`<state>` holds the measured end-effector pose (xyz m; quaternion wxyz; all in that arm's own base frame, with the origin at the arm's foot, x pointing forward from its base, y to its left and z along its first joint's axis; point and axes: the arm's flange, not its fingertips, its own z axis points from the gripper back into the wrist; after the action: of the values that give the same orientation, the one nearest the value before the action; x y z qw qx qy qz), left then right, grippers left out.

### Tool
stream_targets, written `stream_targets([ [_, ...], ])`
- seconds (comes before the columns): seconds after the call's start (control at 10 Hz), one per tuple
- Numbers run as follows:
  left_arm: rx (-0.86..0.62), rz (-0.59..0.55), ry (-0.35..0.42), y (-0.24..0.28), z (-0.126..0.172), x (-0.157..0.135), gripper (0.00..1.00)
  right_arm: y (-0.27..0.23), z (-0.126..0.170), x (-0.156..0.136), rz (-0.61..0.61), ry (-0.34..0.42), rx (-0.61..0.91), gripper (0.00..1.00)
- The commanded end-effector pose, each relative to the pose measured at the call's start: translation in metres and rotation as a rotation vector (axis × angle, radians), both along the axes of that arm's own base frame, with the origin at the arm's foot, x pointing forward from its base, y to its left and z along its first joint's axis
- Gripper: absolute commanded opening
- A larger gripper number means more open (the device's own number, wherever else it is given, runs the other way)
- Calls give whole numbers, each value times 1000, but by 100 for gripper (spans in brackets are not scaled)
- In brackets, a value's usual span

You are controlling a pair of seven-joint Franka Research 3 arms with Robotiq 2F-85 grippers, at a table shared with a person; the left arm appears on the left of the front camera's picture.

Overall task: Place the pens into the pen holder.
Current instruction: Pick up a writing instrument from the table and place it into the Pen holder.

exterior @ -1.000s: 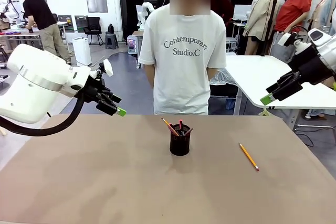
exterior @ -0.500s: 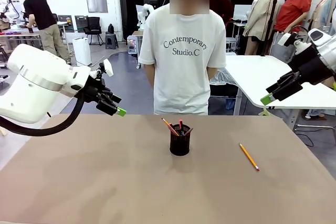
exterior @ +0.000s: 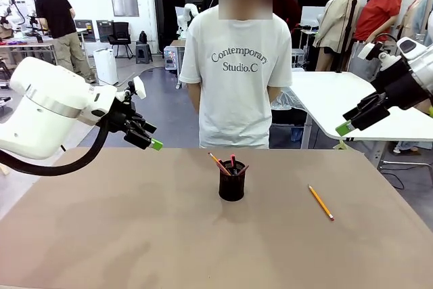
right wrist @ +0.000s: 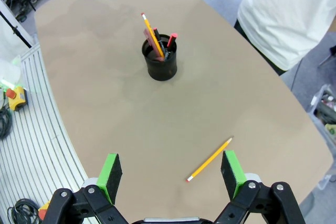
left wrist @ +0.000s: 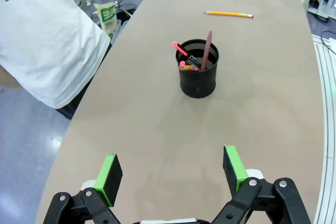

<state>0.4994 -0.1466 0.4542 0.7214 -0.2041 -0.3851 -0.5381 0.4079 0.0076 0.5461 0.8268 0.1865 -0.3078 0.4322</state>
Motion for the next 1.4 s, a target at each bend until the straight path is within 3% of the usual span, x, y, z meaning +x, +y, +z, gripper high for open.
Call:
stream_targets([
  [0.0,3,10,2,1,1,0,100,0,1,1,9,-7,15,100],
  [0.3,3,10,2,1,1,0,100,0,0,0,0,0,0,100],
  [0.5,3,10,2,1,1,0,100,22,-18,28,-108,116,-6,100],
  [0.7,3,10,2,1,1,0,100,43,-27,65,-119,186,-127,100],
  [0.8,3,10,2,1,1,0,100,55,-26,72,-174,236,-157,100],
  [1.0,3,10,2,1,1,0,100,68,-37,92,-308,361,-375,100],
  [1.3,3,10,2,1,1,0,100,75,-70,110,-359,416,-544,100],
])
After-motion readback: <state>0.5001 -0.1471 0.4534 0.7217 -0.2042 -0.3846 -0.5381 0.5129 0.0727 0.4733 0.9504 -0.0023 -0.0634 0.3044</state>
